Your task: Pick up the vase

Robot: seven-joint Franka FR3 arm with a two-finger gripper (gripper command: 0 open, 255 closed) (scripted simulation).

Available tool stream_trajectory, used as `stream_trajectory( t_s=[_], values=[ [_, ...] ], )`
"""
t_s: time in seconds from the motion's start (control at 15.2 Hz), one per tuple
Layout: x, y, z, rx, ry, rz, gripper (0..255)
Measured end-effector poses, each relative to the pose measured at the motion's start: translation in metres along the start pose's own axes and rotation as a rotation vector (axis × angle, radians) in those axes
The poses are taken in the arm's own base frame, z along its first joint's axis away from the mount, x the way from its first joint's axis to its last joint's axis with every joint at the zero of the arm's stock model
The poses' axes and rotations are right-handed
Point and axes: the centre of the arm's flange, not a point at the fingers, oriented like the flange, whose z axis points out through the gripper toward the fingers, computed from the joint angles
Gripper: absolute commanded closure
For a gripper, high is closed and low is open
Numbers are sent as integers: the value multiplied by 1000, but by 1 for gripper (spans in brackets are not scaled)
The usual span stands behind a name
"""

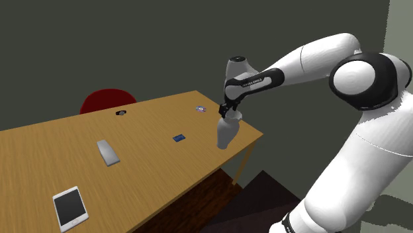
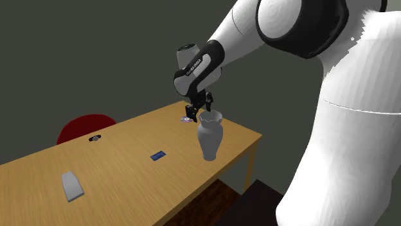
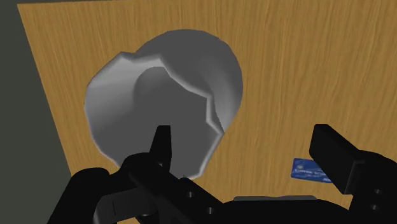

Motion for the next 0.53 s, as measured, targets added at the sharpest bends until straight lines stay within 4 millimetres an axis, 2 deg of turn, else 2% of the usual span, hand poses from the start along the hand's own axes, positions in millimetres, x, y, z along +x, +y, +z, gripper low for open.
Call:
stream_trajectory(
  t_s=[0.2, 0.53],
  values=[
    [21, 16, 20, -23, -4, 10, 0],
    [24, 12, 48, -29, -6, 12, 0]
  ],
)
